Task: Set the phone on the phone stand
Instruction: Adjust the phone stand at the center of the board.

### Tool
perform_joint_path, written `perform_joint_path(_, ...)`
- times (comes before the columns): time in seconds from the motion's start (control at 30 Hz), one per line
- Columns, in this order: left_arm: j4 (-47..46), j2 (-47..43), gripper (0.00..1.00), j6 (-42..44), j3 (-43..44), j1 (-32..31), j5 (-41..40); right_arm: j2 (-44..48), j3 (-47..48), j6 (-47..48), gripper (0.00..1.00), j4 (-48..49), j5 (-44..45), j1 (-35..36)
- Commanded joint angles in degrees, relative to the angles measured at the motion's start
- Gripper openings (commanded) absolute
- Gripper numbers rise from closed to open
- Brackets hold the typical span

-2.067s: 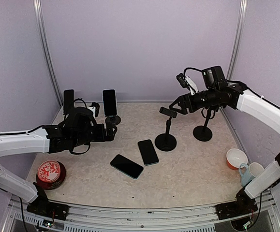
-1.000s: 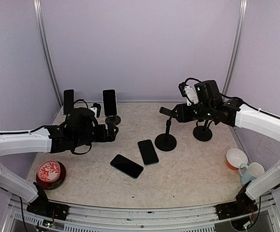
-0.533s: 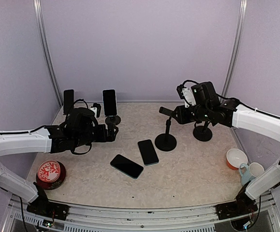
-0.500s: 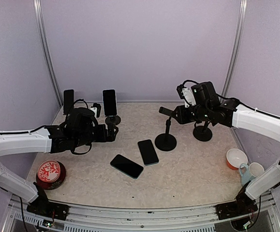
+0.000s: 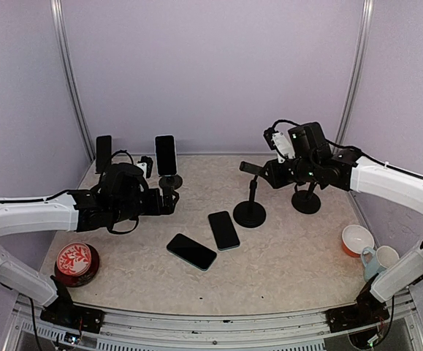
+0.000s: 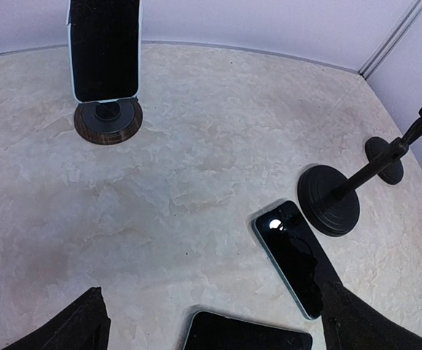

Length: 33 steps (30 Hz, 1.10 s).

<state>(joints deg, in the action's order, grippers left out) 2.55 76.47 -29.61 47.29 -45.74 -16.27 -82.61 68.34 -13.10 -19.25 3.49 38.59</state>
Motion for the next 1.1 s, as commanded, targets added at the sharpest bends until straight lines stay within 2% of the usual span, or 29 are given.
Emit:
perform_joint_path(0.0, -0.8, 0.2, 0.99, -0.1, 0.4, -0.3, 0.2, -1.8, 2.8, 5.6, 0.2, -1.8, -2.7, -0.8)
perform_joint_path(0.2, -0.6, -0.5, 0.99, -0.4, -0.1, -0.3, 0.1, -3.6, 4.9, 7.0, 0.14, -3.3, -4.7, -2.4)
perform_joint_path(0.53, -0.6, -0.6, 0.99, -0.4, 0.1, -0.3, 0.1, -4.0, 6.2, 8.6, 0.08, -4.6, -2.6, -3.4)
perform_joint_path(1.07, -0.4, -0.9, 0.99, -0.7, -0.1, -0.3, 0.1, -7.0, 8.4, 10.7, 0.09, -5.3, 0.1, -5.7)
